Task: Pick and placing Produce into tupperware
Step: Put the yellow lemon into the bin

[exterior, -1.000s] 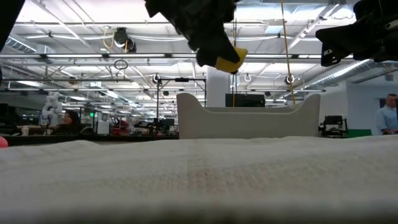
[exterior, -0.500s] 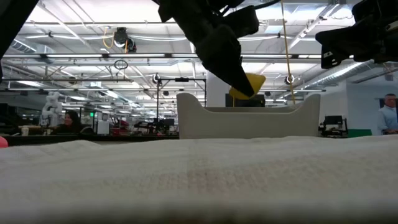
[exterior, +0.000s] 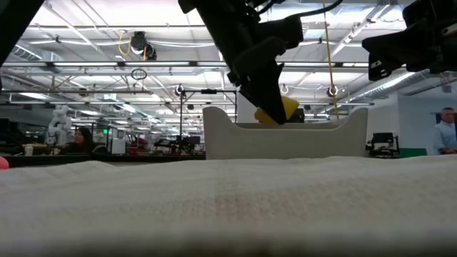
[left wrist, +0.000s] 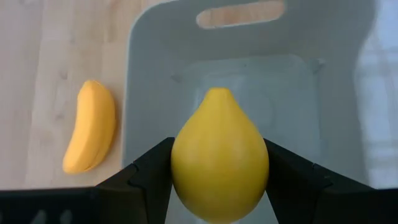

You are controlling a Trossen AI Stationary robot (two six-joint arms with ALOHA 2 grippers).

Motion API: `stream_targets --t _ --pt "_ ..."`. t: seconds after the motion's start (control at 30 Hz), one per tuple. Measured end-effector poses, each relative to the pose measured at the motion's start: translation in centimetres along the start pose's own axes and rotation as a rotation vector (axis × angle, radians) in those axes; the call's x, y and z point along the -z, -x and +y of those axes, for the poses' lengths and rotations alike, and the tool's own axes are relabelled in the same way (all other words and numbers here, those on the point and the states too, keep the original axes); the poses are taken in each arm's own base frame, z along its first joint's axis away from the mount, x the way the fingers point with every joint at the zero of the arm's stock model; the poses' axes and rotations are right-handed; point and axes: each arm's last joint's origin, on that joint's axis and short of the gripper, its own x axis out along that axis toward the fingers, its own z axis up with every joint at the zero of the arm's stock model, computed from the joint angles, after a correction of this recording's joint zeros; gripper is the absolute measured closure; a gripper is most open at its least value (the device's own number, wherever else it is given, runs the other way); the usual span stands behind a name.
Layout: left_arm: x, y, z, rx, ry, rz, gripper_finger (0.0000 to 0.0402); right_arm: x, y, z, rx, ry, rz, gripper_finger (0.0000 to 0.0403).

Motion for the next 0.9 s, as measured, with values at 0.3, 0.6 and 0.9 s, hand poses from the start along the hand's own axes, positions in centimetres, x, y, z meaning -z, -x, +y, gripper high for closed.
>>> stream_targets --t 0.3,0.6,0.9 --pt "0.5 -0.6 -1.8 0.053 -0.148 0.025 0.0188 0.1 0.0 0.0 -0.001 -0.001 0.008 0.0403" --pt "0.7 -2.0 -2.4 0.066 -0.254 0.016 0.0188 0.3 -0.2 0.0 -0.004 -0.03 0.031 0.0403" --pt "0.4 -2.0 -0.7 0.114 -0.042 0.036 0.0188 0.5 -0.3 0.0 -0.004 -0.051 0.049 0.0403"
